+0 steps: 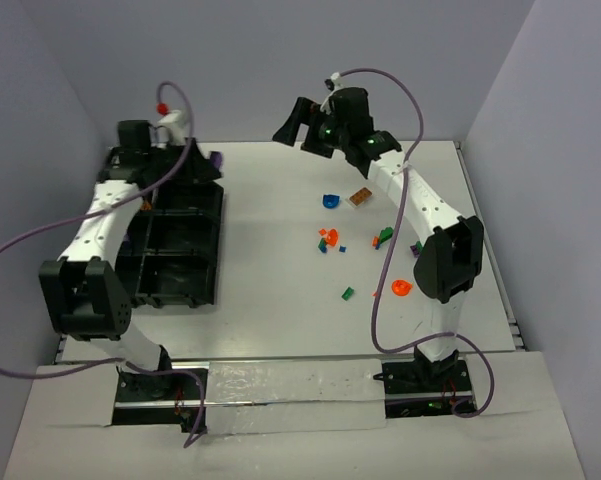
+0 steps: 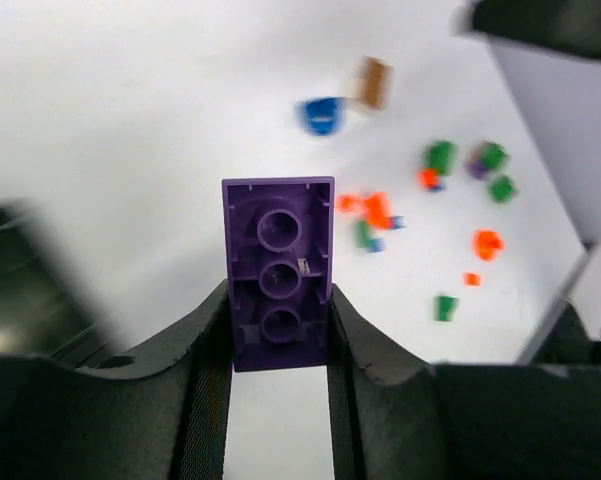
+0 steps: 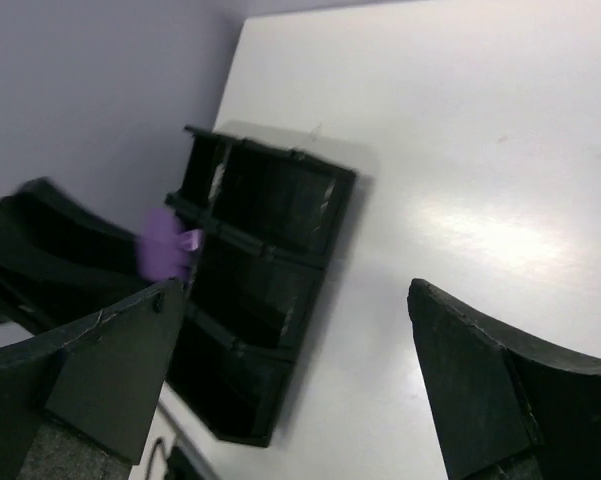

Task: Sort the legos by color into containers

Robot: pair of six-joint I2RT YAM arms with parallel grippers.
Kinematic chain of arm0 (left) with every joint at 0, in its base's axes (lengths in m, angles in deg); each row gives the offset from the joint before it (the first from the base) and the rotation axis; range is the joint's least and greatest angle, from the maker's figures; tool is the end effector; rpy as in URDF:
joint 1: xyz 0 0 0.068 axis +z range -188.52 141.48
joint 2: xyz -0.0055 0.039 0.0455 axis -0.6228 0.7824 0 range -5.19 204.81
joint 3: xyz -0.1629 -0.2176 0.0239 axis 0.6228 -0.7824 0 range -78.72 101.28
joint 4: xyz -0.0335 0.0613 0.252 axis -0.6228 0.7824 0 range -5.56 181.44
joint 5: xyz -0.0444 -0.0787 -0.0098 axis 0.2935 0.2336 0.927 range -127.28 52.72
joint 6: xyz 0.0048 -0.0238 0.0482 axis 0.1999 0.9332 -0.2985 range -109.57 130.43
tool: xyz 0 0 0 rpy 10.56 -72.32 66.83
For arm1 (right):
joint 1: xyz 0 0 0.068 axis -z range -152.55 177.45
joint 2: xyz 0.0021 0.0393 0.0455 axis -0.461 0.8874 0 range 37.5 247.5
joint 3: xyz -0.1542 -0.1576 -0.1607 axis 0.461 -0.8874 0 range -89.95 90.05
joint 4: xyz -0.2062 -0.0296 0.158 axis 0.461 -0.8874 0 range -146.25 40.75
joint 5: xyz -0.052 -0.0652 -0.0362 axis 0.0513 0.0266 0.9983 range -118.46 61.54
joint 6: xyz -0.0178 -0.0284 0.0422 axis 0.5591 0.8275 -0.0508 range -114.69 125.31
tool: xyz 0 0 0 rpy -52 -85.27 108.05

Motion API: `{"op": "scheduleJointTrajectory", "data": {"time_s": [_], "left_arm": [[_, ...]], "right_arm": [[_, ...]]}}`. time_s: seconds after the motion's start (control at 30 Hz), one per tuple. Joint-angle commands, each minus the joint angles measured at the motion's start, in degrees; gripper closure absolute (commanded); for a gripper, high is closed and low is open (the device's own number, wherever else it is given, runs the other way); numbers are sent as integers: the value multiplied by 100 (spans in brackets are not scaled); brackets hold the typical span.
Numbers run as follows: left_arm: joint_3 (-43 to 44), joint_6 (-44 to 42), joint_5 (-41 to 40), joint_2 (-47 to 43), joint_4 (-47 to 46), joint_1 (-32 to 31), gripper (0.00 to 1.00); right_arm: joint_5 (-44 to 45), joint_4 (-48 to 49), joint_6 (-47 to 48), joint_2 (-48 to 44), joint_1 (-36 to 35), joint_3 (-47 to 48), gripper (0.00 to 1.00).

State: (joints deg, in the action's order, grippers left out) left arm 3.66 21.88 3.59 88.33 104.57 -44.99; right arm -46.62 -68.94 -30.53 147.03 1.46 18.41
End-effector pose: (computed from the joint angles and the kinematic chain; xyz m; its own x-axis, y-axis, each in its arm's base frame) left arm 0.3694 -0.0653 0.3362 -0.6328 -0.0793 -0.7702 0.5256 0.6864 -0.5026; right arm 0.4043 0.2095 0.3790 -0.6567 0.2988 -0.6924 -0.3622 0.6804 0.6371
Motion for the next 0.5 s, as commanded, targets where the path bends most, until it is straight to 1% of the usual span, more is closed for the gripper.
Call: {"op": "scheduleJointTrajectory", "data": {"time_s": [0.0,0.03,0.07,0.17,0.23,0.3,0.4,0.47], "left_arm": [[601,-2748,304,-498,2816,1505,100],[661,-3186,360,-501,3485,1884,100],[643,-3347,243,-538,3797,2224,100],[298,-3743,-49,-760,4213,2912,100],[109,-3995,-413,-939,4352,3161,100],[-80,-4084,-709,-1015,4334,3269,100],[-256,-4072,-1062,-950,4254,3361,99],[-318,-3891,-1261,-818,4070,3398,95]], "right_arm": [[-459,167,1104,-451,668,-54,0],[-674,158,1382,-518,775,-175,0],[-782,114,1658,-587,838,-307,0],[-647,-147,2340,-712,868,-521,0],[-407,-282,2633,-763,868,-704,0],[-224,-333,2879,-794,893,-868,0],[-91,-386,3101,-811,949,-1031,0],[-38,-387,3128,-802,1019,-1138,0]]}}
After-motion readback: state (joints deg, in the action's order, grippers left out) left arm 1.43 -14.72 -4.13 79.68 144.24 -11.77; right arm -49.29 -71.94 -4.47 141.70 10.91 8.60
